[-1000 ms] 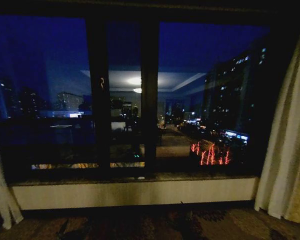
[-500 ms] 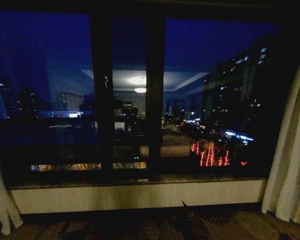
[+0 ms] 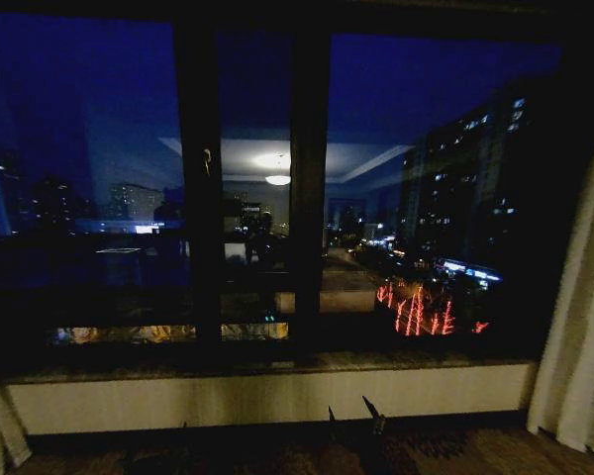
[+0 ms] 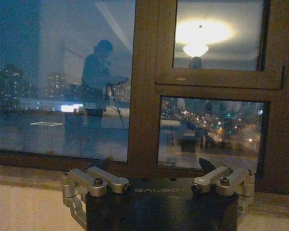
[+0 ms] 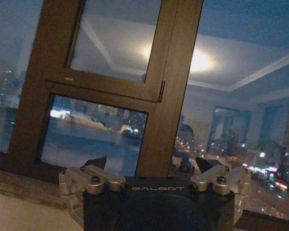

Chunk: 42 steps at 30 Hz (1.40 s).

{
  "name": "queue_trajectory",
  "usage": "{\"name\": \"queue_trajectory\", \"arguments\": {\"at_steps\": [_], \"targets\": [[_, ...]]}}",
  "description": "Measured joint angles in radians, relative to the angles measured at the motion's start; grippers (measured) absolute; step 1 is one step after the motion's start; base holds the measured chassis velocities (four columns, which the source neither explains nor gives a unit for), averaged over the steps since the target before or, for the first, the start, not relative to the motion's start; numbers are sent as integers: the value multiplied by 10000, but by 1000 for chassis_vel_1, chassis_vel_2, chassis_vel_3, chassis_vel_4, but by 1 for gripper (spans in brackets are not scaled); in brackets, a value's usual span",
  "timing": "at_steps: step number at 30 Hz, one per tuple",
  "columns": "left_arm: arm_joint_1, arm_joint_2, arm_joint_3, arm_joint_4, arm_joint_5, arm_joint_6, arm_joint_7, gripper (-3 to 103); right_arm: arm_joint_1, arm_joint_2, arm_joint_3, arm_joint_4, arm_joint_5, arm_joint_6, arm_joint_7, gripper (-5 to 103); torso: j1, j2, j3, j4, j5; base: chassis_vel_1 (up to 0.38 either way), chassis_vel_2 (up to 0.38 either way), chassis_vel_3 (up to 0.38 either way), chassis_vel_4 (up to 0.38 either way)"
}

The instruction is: Open the curtains by pulling them apart, changing their state from closed to fully open.

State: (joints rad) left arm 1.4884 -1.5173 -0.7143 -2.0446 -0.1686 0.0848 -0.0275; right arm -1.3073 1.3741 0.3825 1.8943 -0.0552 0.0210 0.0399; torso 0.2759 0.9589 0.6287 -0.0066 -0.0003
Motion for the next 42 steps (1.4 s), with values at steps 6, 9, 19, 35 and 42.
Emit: {"name": "queue_trajectory", "arguments": {"at_steps": [6,9,19,35,42], "targets": [[-14,21,37,90,2,-90,3,100,19,0,-12,-60,-28,5,0,100,12,-5,4,0,0,-151,106,174,-85],[-12,47,26,123,2,-122,3,100,31,0,-37,-61,-34,-19,0,100,2,-4,0,-1,1,-103,-42,93,40],[30,96,-34,102,0,-145,8,100,46,0,-143,-76,-67,-47,3,100,-8,2,-3,-2,1,-133,-182,144,172],[13,-25,62,65,132,-191,31,100,-4,-7,-102,-115,-114,267,-38,100,3,-3,0,-3,7,-199,-252,207,231],[-28,-111,42,63,233,-224,0,100,-23,1,-98,-165,-246,633,-166,100,-1,-2,0,4,0,198,-84,-210,107]]}}
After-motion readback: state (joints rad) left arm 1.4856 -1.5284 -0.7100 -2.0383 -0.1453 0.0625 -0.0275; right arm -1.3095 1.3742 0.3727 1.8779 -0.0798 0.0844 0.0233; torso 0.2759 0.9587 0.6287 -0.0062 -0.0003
